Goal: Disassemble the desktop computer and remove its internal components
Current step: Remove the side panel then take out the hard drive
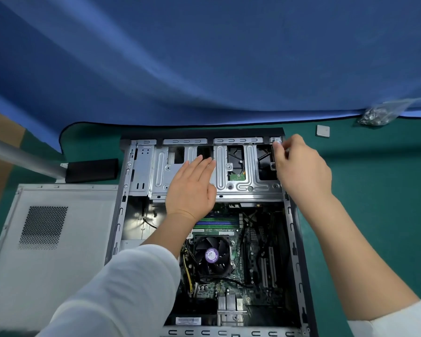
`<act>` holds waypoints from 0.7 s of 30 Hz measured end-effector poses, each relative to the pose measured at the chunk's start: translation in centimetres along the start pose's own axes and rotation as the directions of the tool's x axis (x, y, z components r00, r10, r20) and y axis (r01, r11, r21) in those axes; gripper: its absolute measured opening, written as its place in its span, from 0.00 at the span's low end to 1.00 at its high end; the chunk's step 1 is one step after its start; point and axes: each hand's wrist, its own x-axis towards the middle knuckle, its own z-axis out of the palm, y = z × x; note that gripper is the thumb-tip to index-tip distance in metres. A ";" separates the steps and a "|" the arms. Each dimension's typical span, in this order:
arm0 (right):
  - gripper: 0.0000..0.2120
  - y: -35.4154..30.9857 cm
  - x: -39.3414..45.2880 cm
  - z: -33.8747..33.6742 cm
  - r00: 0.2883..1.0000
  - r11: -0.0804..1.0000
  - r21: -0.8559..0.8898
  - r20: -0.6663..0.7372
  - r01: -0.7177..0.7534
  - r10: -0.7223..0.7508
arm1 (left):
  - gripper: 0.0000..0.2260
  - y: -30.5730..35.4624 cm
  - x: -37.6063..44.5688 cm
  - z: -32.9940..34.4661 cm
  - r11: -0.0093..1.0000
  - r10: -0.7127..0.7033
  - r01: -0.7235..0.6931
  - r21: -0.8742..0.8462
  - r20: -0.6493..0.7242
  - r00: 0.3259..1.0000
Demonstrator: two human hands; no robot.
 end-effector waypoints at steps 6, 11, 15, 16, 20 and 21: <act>0.05 1.2 -0.8 2.4 0.986 0.926 0.378 -0.157 0.005 0.058 | 0.24 -0.1 0.1 0.4 0.999 0.038 -0.043 -0.032 -0.124 0.992; 0.04 1.9 -1.5 4.6 0.971 0.828 0.555 -0.230 0.076 0.065 | 0.22 -0.4 0.2 1.2 0.997 0.062 -0.070 -0.030 -0.223 0.973; 0.07 2.2 -1.4 5.1 0.971 0.812 0.581 -0.219 0.050 0.097 | 0.21 -0.5 0.2 1.8 0.996 0.065 -0.081 -0.038 -0.322 0.945; 0.07 2.2 -1.4 5.0 0.973 0.821 0.568 -0.215 0.051 0.088 | 0.20 -0.5 0.1 1.9 0.996 0.060 -0.080 -0.044 -0.340 0.938; 0.08 2.5 -0.9 3.9 0.990 0.839 0.543 -0.135 0.047 0.032 | 0.20 -0.3 0.0 1.9 0.993 0.035 -0.071 -0.092 -0.352 0.935; 0.08 2.7 -0.8 3.6 0.995 0.836 0.547 -0.103 0.040 0.019 | 0.20 -0.3 0.0 1.8 0.992 0.011 -0.054 -0.116 -0.342 0.939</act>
